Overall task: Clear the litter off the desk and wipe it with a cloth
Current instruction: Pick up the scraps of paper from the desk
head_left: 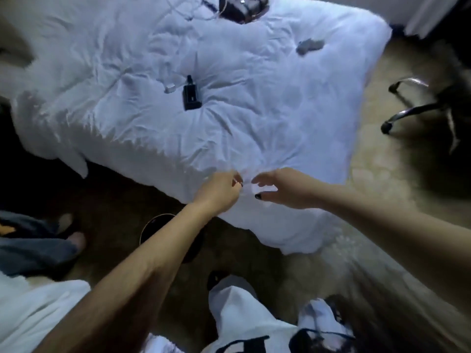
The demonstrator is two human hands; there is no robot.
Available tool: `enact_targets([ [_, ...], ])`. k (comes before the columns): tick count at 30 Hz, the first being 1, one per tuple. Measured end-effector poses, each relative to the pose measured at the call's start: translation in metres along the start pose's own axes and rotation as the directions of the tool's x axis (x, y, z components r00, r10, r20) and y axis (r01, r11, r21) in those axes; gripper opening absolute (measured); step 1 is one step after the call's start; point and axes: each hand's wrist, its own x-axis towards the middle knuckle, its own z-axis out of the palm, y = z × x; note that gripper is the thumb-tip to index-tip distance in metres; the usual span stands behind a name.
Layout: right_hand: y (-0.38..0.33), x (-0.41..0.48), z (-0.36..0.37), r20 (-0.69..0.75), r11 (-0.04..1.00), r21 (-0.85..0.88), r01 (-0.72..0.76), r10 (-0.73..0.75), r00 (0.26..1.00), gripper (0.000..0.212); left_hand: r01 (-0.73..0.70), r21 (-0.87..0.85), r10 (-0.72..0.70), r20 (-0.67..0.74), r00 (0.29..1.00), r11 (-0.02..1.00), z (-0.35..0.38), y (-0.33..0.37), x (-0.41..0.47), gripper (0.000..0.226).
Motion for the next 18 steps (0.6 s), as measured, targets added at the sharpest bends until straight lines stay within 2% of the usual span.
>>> enact_targets([
  [5,0.128,-0.156,-0.04,-0.219,0.98,0.05,-0.191,0.198,0.956,0.041,-0.266,0.053,0.261,0.086,0.961,0.962,0.078,0.192,0.013,0.023],
  [8,0.19,-0.247,-0.053,-0.34,0.94,0.123,-0.317,0.34,0.877,0.038,-0.458,0.051,0.446,0.162,0.88,0.887,0.129,0.3,0.012,0.023],
  [14,0.283,-0.395,-0.07,-0.515,0.787,0.417,-0.454,0.616,0.596,0.037,-0.77,0.096,0.713,0.321,0.623,0.63,0.205,0.477,0.015,0.021],
  [18,0.335,-0.461,-0.075,-0.566,0.65,0.614,-0.447,0.758,0.325,0.033,-0.869,0.059,0.793,0.381,0.475,0.492,0.251,0.569,0.03,0.018],
])
